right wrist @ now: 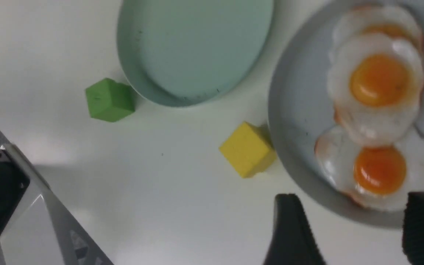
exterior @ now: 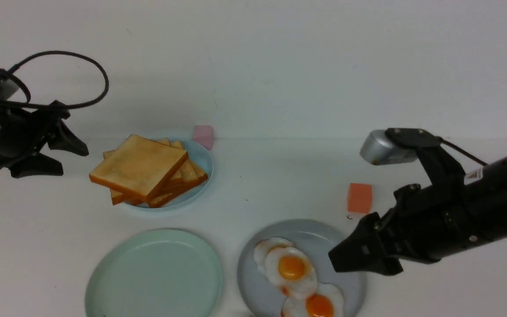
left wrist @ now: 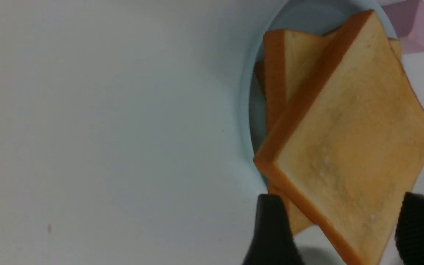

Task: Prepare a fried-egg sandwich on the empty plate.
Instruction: Use the left arm to grab a slice of bread

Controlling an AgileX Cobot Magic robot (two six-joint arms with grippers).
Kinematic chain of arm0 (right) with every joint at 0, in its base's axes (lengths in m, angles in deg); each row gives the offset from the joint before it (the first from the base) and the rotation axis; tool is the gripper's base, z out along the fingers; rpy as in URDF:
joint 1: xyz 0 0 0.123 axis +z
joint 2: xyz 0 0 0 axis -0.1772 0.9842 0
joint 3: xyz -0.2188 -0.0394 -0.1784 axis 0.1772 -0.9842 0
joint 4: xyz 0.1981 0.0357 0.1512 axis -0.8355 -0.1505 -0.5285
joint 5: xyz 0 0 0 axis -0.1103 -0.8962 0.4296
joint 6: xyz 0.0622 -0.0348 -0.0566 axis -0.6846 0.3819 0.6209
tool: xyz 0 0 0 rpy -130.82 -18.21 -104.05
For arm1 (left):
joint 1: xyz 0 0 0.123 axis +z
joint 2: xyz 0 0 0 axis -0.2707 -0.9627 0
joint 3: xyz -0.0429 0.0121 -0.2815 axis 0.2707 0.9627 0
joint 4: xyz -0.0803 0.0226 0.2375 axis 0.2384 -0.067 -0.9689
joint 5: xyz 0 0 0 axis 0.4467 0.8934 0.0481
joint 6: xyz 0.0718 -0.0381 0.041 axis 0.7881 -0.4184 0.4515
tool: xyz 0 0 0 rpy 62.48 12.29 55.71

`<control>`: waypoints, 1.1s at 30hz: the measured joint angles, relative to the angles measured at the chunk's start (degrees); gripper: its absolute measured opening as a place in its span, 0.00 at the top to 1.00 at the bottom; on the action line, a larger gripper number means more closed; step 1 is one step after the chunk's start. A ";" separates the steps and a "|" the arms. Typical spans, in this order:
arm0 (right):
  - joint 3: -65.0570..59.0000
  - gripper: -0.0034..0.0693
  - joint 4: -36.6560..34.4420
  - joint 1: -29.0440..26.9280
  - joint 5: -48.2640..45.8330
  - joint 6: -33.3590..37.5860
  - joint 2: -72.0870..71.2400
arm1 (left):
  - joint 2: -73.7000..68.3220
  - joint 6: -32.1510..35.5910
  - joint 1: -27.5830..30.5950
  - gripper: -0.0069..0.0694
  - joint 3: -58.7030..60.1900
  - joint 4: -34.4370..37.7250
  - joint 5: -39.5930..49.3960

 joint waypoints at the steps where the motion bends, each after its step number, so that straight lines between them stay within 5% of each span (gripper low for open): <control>1: 0.38 0.37 -0.02 0.00 0.00 0.31 0.00 | -0.89 1.27 0.00 0.27 -0.48 0.72 -0.37; 12: 2.05 0.37 -0.96 0.00 1.37 1.62 0.00 | -10.57 16.77 0.07 0.29 -1.60 12.85 -3.32; 24: 2.05 0.37 -1.00 0.00 1.43 1.67 0.00 | -10.01 19.17 1.25 0.91 -1.60 14.87 -0.53; 33: 2.05 0.37 -1.00 0.00 -0.18 1.67 0.00 | -6.49 21.44 2.85 0.92 -1.60 16.95 1.57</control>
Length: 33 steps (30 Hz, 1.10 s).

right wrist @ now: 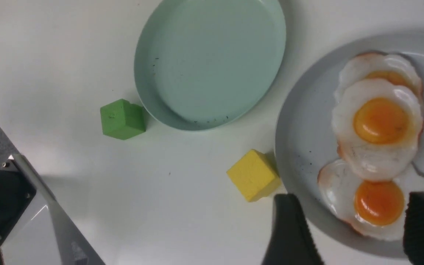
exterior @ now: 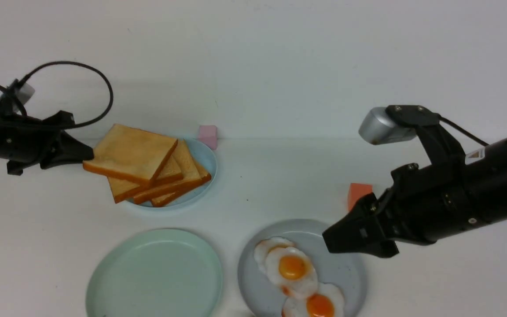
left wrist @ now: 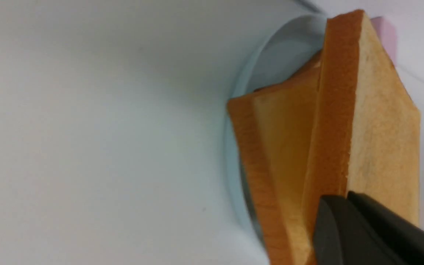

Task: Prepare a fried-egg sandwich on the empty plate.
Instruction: Use the left arm to grab a slice of bread, then use the left arm to put a slice of bread into the empty plate in the middle

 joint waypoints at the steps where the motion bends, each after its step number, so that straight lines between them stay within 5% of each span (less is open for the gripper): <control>1: 0.00 0.37 0.00 0.00 -0.39 0.00 0.00 | 0.60 0.61 0.04 0.92 0.00 0.88 0.61; 9: 0.00 0.37 0.00 0.00 -0.89 0.00 0.00 | 3.96 5.48 0.04 0.92 3.57 5.56 6.12; 12: 0.00 0.37 0.00 0.00 1.00 0.00 0.00 | 12.04 8.75 0.04 0.92 14.68 7.03 5.70; 21: 3.61 0.37 1.05 0.00 2.14 0.00 6.21 | 30.54 13.22 -3.44 0.92 42.56 10.38 -4.97; 33: 6.09 0.37 1.26 0.00 3.13 0.04 21.81 | 32.22 13.22 -4.24 0.92 52.61 12.08 -14.49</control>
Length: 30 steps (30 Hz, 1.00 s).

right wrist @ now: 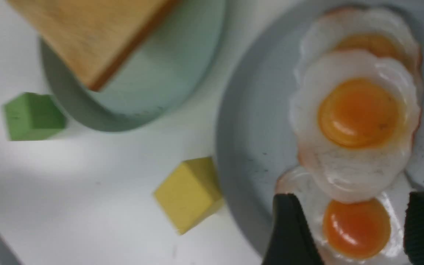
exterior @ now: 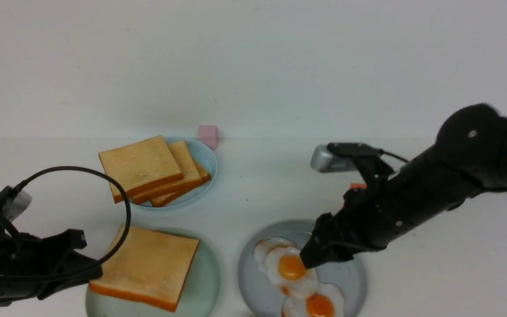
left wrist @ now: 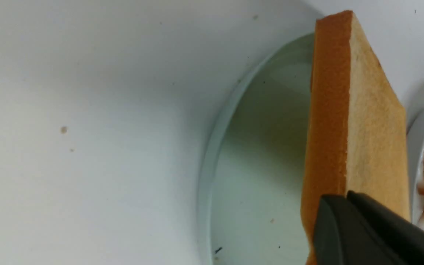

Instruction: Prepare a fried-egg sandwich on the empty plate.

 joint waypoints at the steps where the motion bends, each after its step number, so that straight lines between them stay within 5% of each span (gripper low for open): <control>1: 0.15 0.37 0.00 0.00 0.71 0.00 1.50 | 0.00 0.00 0.00 0.92 0.00 0.26 0.00; 8: 4.61 0.37 0.00 0.00 2.11 0.00 9.15 | 0.00 -2.35 0.00 0.83 0.00 0.00 0.00; 18: 6.77 0.37 1.10 -0.36 2.18 0.00 12.46 | 0.46 -6.55 0.00 0.41 0.00 -3.85 5.01; 23: 6.84 0.40 0.89 -0.48 2.80 1.55 12.70 | 2.90 -10.53 0.00 0.30 -1.35 -6.98 6.87; 30: 6.92 0.72 0.40 -0.54 3.12 5.99 14.31 | 11.42 -27.44 0.00 0.28 -11.48 -20.81 11.82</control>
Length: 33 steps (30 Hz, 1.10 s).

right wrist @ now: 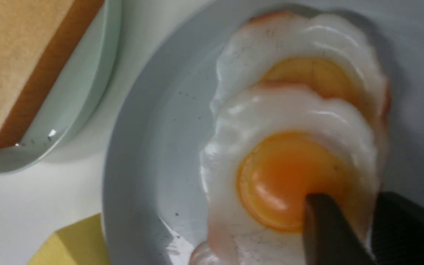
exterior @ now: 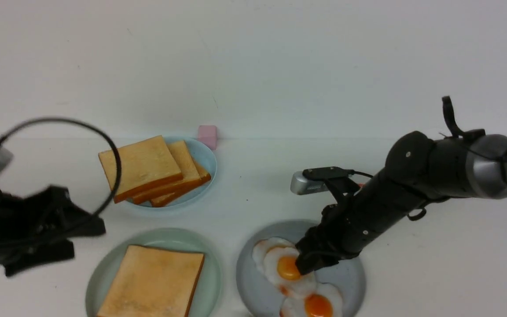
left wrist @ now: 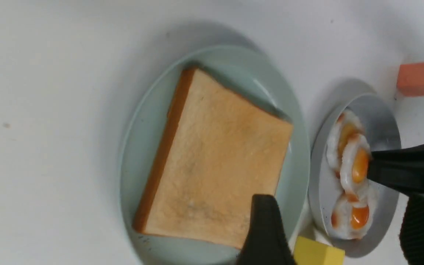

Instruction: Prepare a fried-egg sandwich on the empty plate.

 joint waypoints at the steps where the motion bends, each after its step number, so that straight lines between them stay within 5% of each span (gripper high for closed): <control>1: 0.00 0.78 0.01 0.00 0.09 0.20 0.12 | 1.21 -2.99 0.00 0.28 -1.28 -2.55 0.70; 3: 0.02 0.92 -0.17 0.00 0.09 0.46 0.25 | 4.98 -8.34 0.00 0.28 -3.71 -9.16 2.00; 6: 0.69 0.95 0.03 0.00 -0.75 0.83 0.25 | 9.20 -10.78 -0.30 0.28 -3.45 -11.72 2.79; 14: 7.55 0.95 1.35 0.37 -9.44 -0.43 -1.00 | 20.44 -10.72 -10.43 0.28 3.25 -18.84 -1.58; 18: 14.27 0.95 1.35 4.68 -11.89 -3.28 -0.91 | 24.96 -17.34 -13.99 0.28 5.01 -26.54 -5.92; 26: 23.33 0.95 0.75 15.62 -3.93 -5.90 6.69 | 25.86 -24.04 -16.01 0.28 5.32 -32.05 -7.69; 33: 30.02 0.89 -0.71 17.23 -1.42 -9.85 14.49 | 25.86 -24.44 -16.01 0.28 5.32 -32.97 -8.87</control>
